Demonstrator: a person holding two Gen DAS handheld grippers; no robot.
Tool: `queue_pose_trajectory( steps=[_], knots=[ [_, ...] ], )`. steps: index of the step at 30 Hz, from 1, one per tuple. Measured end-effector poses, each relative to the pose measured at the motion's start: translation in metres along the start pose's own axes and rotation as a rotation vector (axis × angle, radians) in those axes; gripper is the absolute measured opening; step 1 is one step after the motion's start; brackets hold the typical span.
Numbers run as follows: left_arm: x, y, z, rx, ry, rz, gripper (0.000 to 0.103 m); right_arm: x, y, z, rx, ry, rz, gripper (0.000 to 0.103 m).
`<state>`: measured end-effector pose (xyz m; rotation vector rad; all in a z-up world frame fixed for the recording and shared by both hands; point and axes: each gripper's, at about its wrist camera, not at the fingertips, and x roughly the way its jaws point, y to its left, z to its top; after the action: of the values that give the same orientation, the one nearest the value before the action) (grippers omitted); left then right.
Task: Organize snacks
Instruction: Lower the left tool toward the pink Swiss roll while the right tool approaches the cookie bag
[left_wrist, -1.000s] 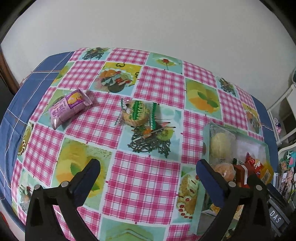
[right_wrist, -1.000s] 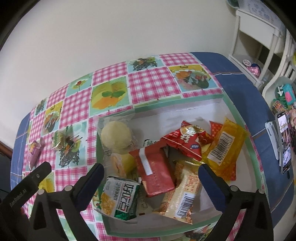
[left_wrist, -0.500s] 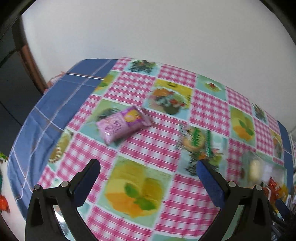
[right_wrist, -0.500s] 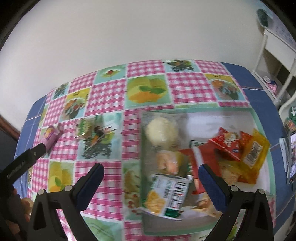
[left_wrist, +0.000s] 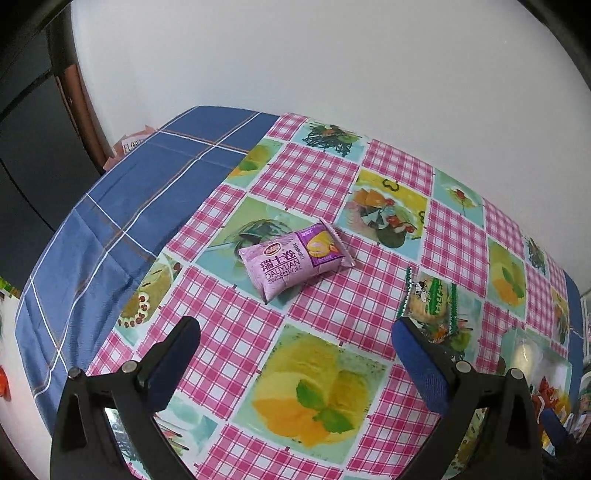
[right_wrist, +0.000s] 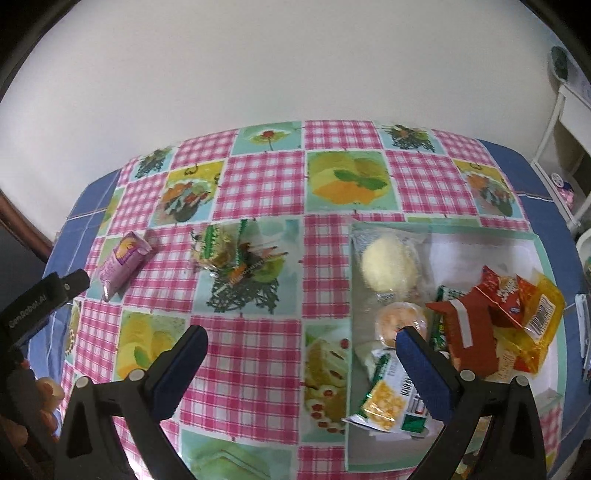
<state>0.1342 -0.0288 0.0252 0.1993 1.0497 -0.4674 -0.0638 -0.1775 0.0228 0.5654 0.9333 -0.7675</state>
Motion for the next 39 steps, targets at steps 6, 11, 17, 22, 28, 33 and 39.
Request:
queue_pose_trajectory(
  steps=[6, 11, 17, 22, 28, 33, 39],
  knots=[
    [0.008, 0.001, 0.007, 0.020, 0.015, -0.017, 0.103, 0.006, 0.007, 0.010, 0.001, -0.030, 0.025, 0.103],
    [0.019, 0.006, 0.017, 0.011, 0.020, -0.030, 0.103, 0.013, 0.019, 0.020, -0.001, -0.046, 0.065, 0.103],
    [0.026, 0.013, 0.032, -0.013, -0.004, -0.066, 0.103, 0.028, 0.028, 0.031, -0.003, -0.049, 0.074, 0.103],
    [0.037, 0.018, 0.039, -0.035, 0.001, -0.080, 0.103, 0.037, 0.035, 0.037, -0.015, -0.052, 0.083, 0.103],
    [0.057, 0.025, 0.046, -0.082, 0.022, -0.088, 0.103, 0.054, 0.041, 0.044, -0.036, -0.048, 0.070, 0.103],
    [0.071, 0.020, 0.050, -0.074, 0.031, -0.081, 0.103, 0.070, 0.040, 0.050, -0.019, -0.040, 0.078, 0.103],
    [0.081, 0.021, 0.054, -0.094, 0.032, -0.079, 0.103, 0.087, 0.049, 0.052, -0.034, -0.031, 0.090, 0.103]
  ],
)
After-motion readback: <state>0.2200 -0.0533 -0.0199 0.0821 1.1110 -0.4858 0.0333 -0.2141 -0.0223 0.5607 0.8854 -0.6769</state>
